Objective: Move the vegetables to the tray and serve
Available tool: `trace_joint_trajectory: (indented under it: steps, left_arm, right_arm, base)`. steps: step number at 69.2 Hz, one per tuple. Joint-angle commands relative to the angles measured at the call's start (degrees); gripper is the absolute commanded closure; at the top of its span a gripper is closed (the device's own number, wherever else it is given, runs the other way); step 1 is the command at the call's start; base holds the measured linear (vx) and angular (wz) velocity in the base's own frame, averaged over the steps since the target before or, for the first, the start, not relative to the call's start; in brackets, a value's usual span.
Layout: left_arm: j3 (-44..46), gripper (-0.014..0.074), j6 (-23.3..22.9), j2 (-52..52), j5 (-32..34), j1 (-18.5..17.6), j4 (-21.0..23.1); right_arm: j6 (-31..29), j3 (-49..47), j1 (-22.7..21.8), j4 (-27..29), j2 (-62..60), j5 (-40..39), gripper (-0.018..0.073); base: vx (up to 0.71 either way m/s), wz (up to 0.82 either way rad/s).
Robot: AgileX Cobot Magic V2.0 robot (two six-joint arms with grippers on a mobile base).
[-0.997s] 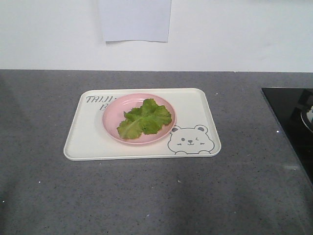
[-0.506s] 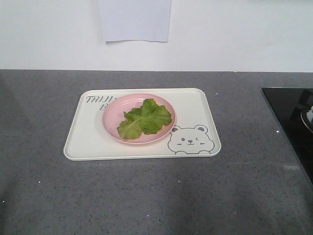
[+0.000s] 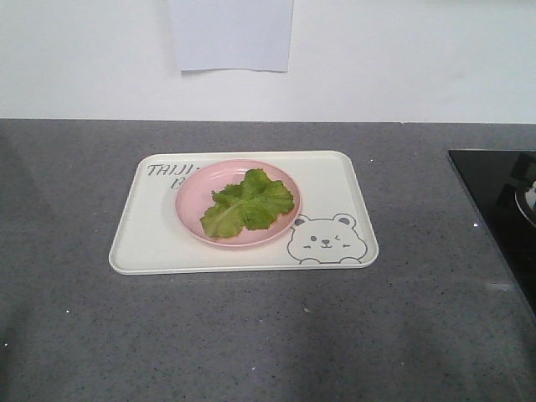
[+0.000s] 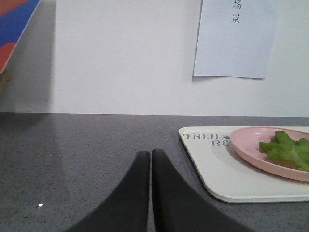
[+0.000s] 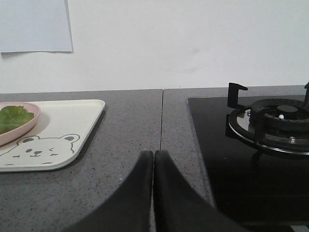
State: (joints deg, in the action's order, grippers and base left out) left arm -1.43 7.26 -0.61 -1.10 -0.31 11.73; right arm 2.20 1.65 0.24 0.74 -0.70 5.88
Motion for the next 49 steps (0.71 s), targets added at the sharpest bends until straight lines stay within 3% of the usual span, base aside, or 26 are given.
trace_joint_trajectory:
  steps: [1,49]
  left_arm:
    - [-0.6,0.0603,0.0,-0.9,4.3,0.1,0.5]
    - [-0.6,0.0603,0.0,-0.9,4.3,0.1,0.5]
  right_arm:
    - [-0.3,0.4,-0.3,-0.2,-0.2,-4.3,0.0563]
    - [-0.3,0.4,-0.3,-0.2,-0.2,-4.3,0.0563]
  base:
    - [0.00,0.00]
    - [0.00,0.00]
